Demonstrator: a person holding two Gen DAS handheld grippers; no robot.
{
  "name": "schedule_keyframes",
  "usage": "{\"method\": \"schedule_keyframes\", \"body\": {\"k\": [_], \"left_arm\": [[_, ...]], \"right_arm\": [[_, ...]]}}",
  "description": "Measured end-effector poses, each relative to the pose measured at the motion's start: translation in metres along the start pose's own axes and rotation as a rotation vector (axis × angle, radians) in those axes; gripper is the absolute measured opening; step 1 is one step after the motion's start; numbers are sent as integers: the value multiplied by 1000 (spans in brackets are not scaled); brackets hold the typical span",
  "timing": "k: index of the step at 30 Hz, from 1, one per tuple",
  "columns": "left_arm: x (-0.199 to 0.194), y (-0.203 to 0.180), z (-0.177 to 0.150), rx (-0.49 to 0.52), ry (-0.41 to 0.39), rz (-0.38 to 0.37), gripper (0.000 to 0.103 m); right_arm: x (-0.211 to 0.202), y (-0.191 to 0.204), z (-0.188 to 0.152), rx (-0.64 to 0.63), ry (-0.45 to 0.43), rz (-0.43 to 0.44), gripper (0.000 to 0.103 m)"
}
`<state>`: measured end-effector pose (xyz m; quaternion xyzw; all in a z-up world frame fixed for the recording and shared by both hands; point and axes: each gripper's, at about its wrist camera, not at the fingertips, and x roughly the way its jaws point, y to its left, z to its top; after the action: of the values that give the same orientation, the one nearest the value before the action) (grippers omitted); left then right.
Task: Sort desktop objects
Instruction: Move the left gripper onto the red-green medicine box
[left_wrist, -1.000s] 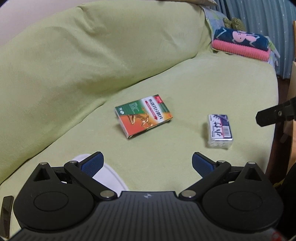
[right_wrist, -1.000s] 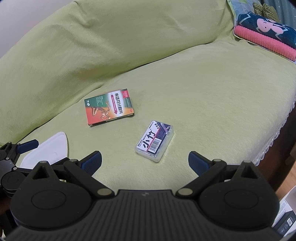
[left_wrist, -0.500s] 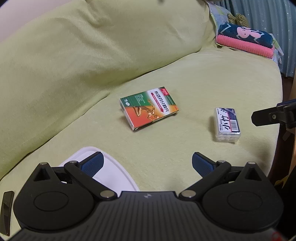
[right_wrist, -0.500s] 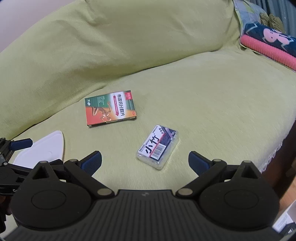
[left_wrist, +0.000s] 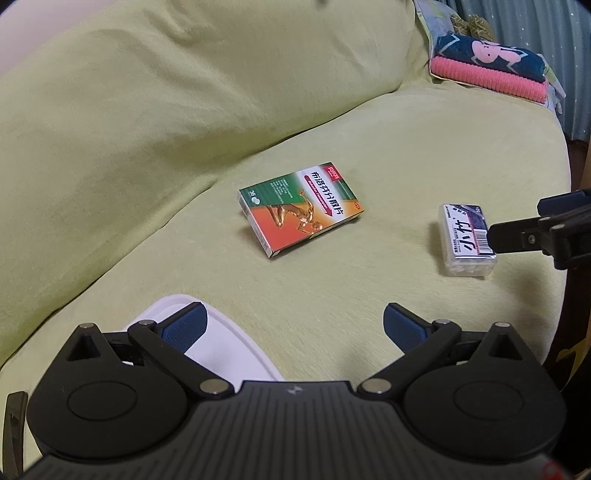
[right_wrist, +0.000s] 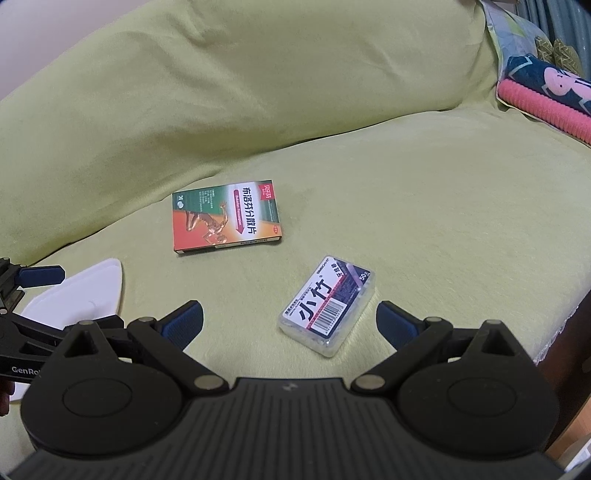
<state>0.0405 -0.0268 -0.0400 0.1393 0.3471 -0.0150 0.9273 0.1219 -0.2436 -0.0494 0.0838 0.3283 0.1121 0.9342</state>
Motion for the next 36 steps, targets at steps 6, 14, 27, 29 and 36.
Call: {"method": "schedule_keyframes", "body": {"k": [6, 14, 27, 29, 36], "left_arm": [[13, 5, 7, 16, -2, 0, 102], [34, 15, 20, 31, -4, -1, 102], [85, 39, 51, 110, -10, -7, 102], [95, 44, 55, 115, -8, -26, 102], [133, 52, 69, 207, -4, -93, 101]], "right_arm": [[11, 0, 6, -5, -3, 10, 99], [33, 3, 22, -25, -6, 23, 99], [89, 21, 66, -136, 39, 70, 94], [98, 25, 70, -160, 50, 78, 93], [122, 32, 77, -227, 89, 94, 92]]}}
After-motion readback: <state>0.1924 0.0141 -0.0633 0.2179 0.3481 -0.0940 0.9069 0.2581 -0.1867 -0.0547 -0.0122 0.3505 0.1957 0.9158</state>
